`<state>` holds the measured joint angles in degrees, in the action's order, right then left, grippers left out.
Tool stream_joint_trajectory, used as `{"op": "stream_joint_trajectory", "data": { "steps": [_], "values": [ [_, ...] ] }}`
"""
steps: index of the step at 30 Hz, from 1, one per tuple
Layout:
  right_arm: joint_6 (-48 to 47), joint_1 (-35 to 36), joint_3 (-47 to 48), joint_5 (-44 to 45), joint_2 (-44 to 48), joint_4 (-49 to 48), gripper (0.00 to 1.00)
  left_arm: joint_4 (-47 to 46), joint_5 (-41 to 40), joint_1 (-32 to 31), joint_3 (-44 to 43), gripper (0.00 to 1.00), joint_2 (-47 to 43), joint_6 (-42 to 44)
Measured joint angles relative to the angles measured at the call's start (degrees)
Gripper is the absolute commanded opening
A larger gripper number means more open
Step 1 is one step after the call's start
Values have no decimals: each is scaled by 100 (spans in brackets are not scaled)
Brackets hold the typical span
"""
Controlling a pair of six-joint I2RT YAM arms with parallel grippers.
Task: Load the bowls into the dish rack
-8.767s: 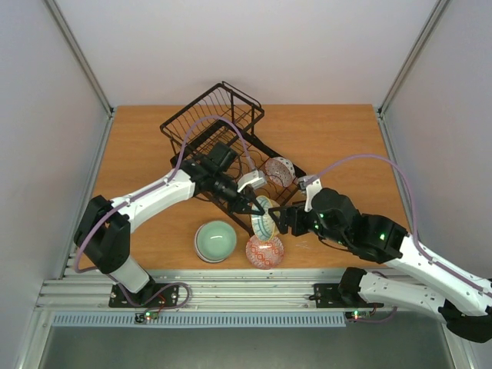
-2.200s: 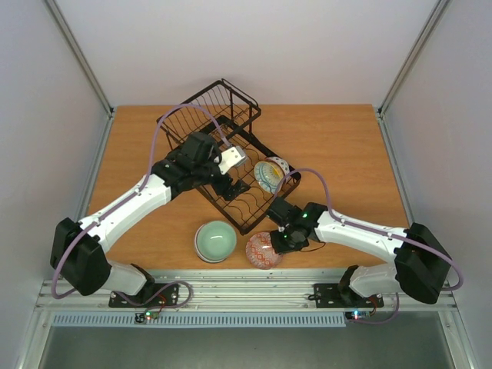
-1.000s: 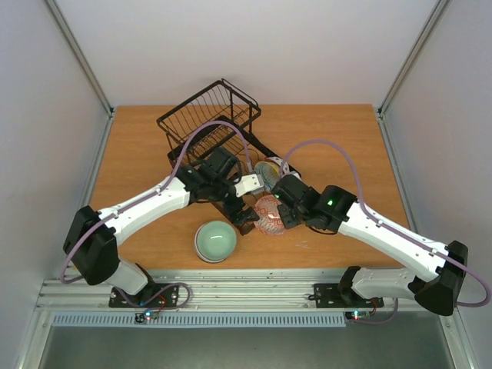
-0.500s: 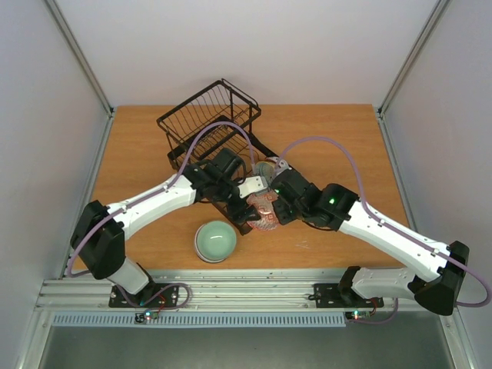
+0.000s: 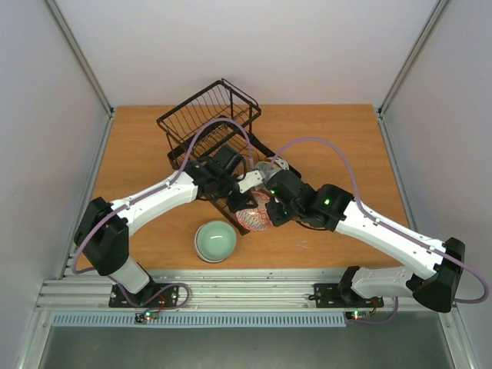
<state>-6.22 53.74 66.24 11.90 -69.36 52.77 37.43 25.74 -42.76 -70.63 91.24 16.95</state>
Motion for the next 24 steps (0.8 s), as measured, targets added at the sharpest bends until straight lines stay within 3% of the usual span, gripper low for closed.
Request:
{"op": "stream_joint_trajectory", "data": {
  "steps": [3, 6, 12, 24],
  "values": [
    [-7, -4, -57, 42, 114, -79, 53, -13, 46, -15, 0, 1, -4, 181],
    [50, -13, -256, 76, 540, -339, 72, 13, 151, -92, 46, 0, -13, 354],
    [184, -39, -909, -229, 1648, -745, 79, 15, 688, -98, 140, 0, -81, 568],
    [859, -42, -2380, -1958, 2516, -1969, 79, 11, 2159, 98, 337, 1, -299, 907]
  ]
}}
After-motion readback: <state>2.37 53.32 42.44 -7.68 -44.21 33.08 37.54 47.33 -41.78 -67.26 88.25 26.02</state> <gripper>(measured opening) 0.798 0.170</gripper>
